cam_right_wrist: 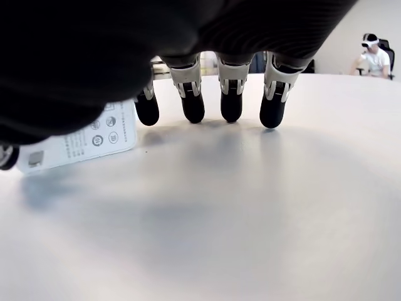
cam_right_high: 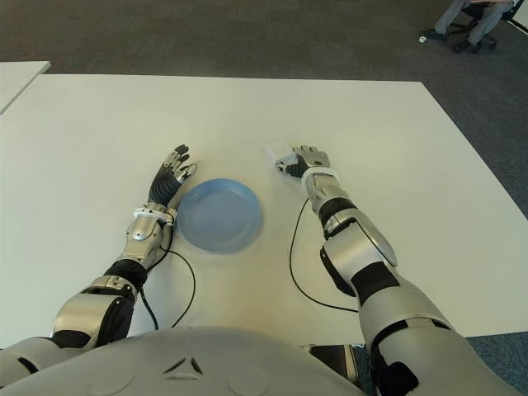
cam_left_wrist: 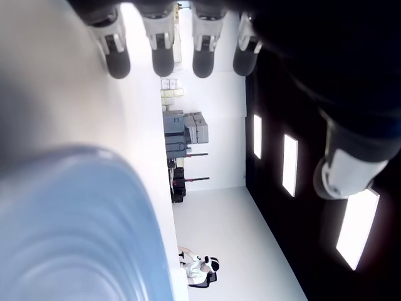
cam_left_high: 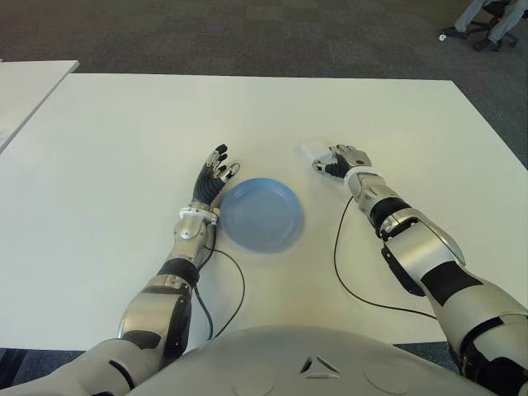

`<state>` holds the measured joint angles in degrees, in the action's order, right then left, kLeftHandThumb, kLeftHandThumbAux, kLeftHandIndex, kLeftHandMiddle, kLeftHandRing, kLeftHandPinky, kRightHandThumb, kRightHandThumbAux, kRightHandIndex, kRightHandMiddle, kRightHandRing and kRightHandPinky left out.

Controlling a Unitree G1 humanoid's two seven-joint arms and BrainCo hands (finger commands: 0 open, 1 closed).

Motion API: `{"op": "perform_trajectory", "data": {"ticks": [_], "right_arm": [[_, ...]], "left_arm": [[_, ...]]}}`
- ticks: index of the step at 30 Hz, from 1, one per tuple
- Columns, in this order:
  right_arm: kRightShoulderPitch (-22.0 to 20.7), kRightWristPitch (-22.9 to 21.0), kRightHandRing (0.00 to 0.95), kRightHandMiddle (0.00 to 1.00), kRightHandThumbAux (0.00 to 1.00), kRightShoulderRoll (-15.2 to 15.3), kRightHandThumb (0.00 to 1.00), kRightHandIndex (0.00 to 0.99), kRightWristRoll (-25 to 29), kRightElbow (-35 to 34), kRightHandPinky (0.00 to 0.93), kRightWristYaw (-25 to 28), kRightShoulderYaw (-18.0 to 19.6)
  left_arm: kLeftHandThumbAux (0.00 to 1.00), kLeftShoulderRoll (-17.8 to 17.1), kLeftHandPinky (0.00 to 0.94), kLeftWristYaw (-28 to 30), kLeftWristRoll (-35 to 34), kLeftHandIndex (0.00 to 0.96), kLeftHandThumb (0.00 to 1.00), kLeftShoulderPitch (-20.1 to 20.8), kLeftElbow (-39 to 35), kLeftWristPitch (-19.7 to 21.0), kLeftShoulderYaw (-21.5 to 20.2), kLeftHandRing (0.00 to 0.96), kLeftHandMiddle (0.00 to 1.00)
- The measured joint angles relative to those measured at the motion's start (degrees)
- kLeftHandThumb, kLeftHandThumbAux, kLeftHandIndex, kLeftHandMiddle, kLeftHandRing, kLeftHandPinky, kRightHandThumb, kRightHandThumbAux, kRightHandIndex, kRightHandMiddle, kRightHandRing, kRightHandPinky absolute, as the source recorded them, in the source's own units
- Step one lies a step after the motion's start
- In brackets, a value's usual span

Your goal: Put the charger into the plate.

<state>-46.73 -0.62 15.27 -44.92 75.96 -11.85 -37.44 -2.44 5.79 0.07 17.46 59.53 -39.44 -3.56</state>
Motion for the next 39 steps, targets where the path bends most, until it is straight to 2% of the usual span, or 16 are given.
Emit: {"op": "perform_trajectory", "data": {"ticks": [3,9,20,29,39], "right_arm": [[0.2,1.3,0.000,0.000,0.239,1.0,0.146,0.000,-3.2,-0.7,0.000,-2.8,-4.0],[-0.5,2.5,0.000,0.000,0.252,1.6,0.114,0.000,-7.0,-1.4,0.000,-4.6,-8.7],[-0.4,3.6,0.000,0.000,0.294,1.4,0.066,0.000,-9.8,-1.8,0.000,-5.0,-13.5],[-1.3,5.9,0.000,0.000,0.337,4.3,0.007,0.000,-13.4,-3.2,0.000,-4.6,-17.7],[-1.5,8.9,0.000,0.000,0.347,7.3,0.000,0.000,-14.6,-5.7,0.000,-2.5,-19.4]], "left_arm": [[0.509,0.1,0.060,0.0,0.0,0.000,0.000,-0.1,-0.1,0.0,0.0,0.052,0.059],[0.503,0.4,0.077,0.0,0.0,0.000,0.000,-0.3,-0.2,0.0,0.0,0.062,0.065],[0.492,1.0,0.086,0.0,0.0,0.000,0.000,-0.1,-0.3,-0.2,0.1,0.072,0.075],[0.502,1.0,0.082,0.0,0.0,0.000,0.000,0.1,-0.1,-0.2,0.0,0.078,0.083],[0.501,1.1,0.087,0.0,-0.1,0.000,0.000,0.2,0.1,-0.2,-0.1,0.081,0.088]]}}
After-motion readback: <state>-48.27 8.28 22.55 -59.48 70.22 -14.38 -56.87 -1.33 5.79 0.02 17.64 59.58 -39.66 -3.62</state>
